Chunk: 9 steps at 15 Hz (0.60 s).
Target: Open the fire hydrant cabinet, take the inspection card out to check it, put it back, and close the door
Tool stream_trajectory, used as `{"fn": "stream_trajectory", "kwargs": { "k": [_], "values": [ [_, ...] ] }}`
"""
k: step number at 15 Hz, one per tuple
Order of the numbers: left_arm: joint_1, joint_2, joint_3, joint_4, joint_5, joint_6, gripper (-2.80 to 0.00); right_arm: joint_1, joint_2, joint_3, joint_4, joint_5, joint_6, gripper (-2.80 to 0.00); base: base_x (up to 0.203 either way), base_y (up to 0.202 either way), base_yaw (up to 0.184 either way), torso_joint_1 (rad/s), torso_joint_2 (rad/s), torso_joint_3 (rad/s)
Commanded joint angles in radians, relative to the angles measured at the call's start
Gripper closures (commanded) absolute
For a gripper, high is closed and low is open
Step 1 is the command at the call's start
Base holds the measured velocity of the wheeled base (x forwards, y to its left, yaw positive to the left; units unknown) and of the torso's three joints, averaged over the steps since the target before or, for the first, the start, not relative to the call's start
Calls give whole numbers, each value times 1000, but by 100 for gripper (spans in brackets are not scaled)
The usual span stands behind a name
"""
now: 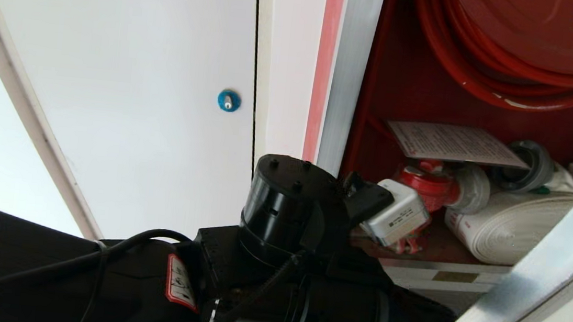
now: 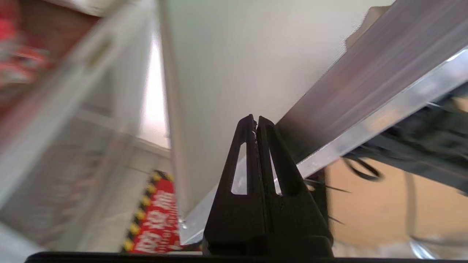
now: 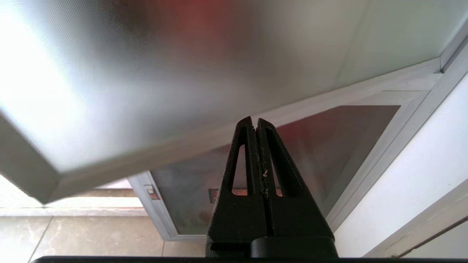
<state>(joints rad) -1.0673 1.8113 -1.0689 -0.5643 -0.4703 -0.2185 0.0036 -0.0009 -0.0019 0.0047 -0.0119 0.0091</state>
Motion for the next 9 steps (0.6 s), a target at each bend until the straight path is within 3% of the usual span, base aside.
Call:
{"fn": "stream_trajectory", "kwargs": {
  "k": [1,9],
  "values": [
    [-8,0,-2,-5,-31,-4,0,1,1,-1,0,0,0,0,0,0,0,0,0,0],
    [-98,0,-37,-6,-36,-31,0,1,1,-1,0,0,0,0,0,0,0,0,0,0]
  ]
}}
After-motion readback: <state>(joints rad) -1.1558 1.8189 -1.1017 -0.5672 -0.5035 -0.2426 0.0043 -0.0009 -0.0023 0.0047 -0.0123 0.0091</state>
